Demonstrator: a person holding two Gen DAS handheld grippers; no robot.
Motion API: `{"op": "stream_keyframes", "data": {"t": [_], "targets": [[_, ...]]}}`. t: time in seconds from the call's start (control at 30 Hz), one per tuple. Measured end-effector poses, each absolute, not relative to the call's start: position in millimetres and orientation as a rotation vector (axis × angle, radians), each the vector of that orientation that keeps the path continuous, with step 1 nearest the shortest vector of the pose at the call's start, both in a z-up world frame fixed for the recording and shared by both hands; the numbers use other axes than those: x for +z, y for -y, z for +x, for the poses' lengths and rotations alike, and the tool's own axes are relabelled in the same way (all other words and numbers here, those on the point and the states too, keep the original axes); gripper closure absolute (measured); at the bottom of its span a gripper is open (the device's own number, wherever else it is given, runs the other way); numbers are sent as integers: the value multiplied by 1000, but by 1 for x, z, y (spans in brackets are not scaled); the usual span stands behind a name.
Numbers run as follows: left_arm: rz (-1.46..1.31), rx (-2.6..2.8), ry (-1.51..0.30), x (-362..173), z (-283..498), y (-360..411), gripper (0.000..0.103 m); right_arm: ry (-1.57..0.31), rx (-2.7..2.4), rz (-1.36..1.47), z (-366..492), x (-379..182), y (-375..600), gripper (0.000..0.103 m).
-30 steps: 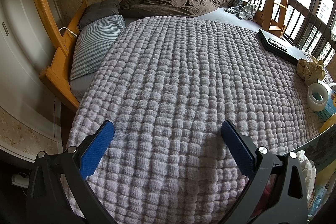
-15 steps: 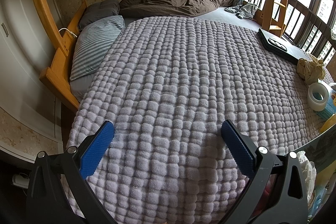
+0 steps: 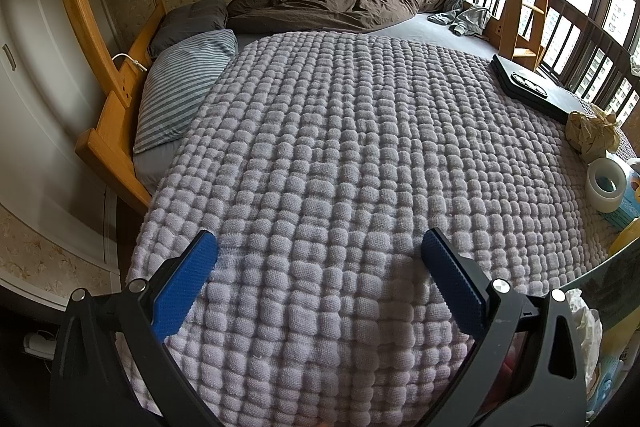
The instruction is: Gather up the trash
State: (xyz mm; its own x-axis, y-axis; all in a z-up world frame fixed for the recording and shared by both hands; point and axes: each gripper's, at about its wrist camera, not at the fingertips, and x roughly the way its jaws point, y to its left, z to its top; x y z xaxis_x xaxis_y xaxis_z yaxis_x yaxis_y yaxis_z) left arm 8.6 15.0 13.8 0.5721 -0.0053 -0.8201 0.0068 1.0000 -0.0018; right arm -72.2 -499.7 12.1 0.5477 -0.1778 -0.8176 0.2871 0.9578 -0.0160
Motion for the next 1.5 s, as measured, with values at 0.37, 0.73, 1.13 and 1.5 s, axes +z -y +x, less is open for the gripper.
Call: {"op": "stream_keyframes", "data": {"t": [0.37, 0.73, 1.13, 1.5], "targets": [[10, 12, -806, 78, -31, -36, 1, -792, -295, 190, -135, 74, 508, 4], [-24, -162, -831, 81, -119, 14, 1, -851, -206, 105, -217, 71, 433, 4], [-26, -230, -918, 48, -135, 39, 1, -937, -170, 44, -223, 32, 416, 20], [6, -252, -924, 38, -133, 49, 1, -957, -108, 14, -213, 20, 408, 39]]}}
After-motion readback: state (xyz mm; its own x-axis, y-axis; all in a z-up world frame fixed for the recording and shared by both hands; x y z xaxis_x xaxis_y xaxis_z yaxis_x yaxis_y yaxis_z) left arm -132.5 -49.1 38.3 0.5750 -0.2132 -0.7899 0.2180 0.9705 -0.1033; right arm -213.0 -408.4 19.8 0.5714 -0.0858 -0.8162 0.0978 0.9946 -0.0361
